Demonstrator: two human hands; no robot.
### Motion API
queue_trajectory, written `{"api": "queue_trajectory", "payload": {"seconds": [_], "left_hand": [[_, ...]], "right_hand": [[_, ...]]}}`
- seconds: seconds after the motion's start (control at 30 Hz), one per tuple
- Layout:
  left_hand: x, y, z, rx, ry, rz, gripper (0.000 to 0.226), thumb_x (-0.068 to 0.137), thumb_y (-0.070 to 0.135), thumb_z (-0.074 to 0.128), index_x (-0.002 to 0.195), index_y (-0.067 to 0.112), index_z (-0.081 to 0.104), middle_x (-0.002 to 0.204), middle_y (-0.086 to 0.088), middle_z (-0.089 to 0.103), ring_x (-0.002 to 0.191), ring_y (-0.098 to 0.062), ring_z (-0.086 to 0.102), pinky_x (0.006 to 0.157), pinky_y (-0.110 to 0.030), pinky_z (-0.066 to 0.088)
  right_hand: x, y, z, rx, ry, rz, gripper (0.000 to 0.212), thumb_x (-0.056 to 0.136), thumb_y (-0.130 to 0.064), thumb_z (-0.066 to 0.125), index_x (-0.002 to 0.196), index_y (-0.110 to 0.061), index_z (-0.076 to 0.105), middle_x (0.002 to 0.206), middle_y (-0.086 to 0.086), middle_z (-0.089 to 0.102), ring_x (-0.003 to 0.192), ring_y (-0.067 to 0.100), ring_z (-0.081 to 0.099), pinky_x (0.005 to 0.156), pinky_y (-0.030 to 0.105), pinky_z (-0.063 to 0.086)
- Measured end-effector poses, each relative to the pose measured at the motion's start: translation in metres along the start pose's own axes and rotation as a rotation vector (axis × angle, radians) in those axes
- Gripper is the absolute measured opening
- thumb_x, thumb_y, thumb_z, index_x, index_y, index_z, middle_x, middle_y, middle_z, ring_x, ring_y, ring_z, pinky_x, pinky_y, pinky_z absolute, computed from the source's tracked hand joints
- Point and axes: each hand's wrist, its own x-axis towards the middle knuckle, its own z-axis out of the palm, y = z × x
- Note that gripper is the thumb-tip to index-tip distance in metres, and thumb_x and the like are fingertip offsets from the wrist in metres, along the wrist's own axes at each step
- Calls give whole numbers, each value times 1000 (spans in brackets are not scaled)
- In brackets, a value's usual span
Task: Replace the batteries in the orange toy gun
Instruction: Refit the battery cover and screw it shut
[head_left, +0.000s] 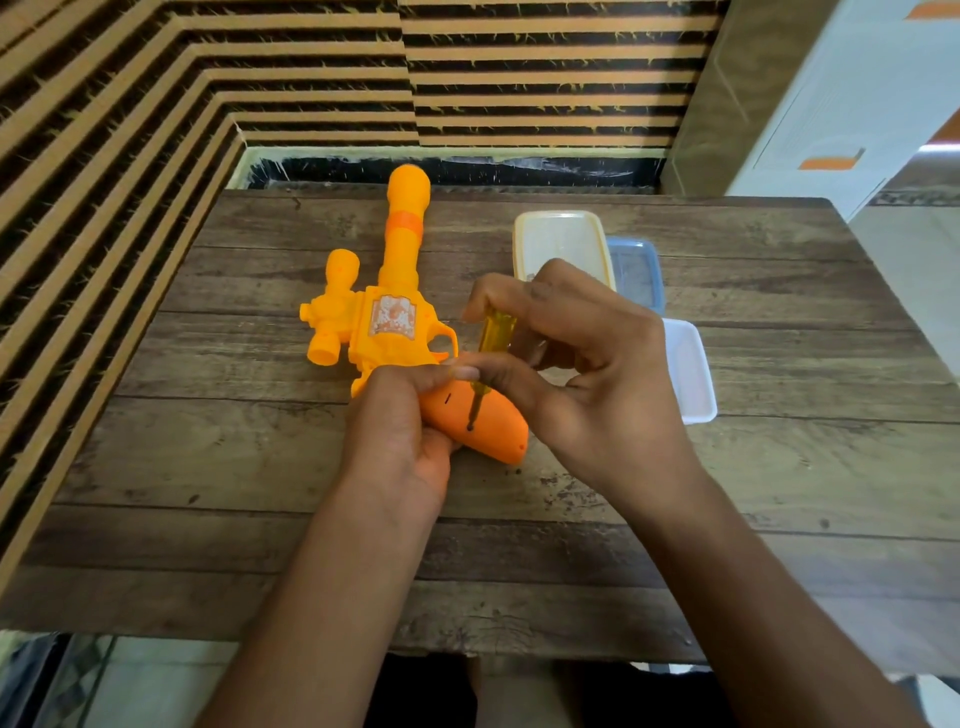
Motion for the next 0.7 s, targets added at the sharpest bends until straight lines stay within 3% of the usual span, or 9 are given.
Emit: {"api": "queue_trajectory", "payload": {"seconds": [0.07,0.13,0.17,0.23,0.33,0.43,0.53,0.63,0.7], "left_hand": [[0,-1,-1,10,-8,-2,56,86,-7,52,44,22,75,101,-15,74,106,-34,68,103,-61,50],[1,-2,-3,17,-16,-9,51,88,-6,53,52,19,78,91,-10,75,102,-32,68,102,-59,52],[1,-2,-3,25,-15,-4,42,89,-5,54,64,16,80,89,-8,75,100,-30,69,101,-58,52],[1,-1,-4,45,4,7,27,87,-4,58,100,11,77,92,-9,77,98,-29,72,99,-59,53],[5,1,-3,48,17,-11,50,82,-4,62,131,5,67,115,-17,76,109,-35,73,97,-60,55],[3,1,-2,39,14,-23,40,89,-4,60,126,8,68,111,-16,78,108,-35,73,95,-56,56],[3,0,-4,30,-9,-26,23,92,-4,56,100,13,69,75,-5,79,85,-26,73,86,-47,57],[1,0,-2,38,-26,-21,23,94,-3,53,90,14,67,63,-1,75,76,-22,70,90,-49,55],[1,0,-1,55,-36,-25,36,94,-3,52,74,15,75,61,0,74,75,-20,69,93,-49,54]], "right_hand": [[0,0,1,1,8,-14,24,87,-11,85,110,-11,76,81,2,53,71,11,54,65,34,50],[-1,0,1,23,-15,-37,21,89,-5,82,109,-8,75,83,0,57,74,8,56,70,24,47],[-2,0,1,55,-43,-41,18,92,-2,78,109,-5,74,87,-1,61,77,9,59,73,23,47],[-4,0,0,128,-92,-25,17,96,4,70,111,-1,72,96,3,70,84,22,68,74,36,52],[-7,1,1,171,-83,-4,20,95,12,65,110,0,71,97,5,73,87,31,74,76,48,56],[-5,1,3,109,-44,4,25,93,10,70,113,-4,72,91,-2,73,77,16,71,70,38,56],[-5,3,6,40,6,-18,28,91,9,74,115,-6,74,81,-15,64,64,0,53,65,20,45],[-6,0,8,14,34,-18,29,90,9,75,113,-8,75,69,-10,57,58,6,46,59,26,44],[-7,-1,8,-25,65,-15,30,90,7,76,114,-10,76,65,-16,50,57,6,44,57,28,45]]}}
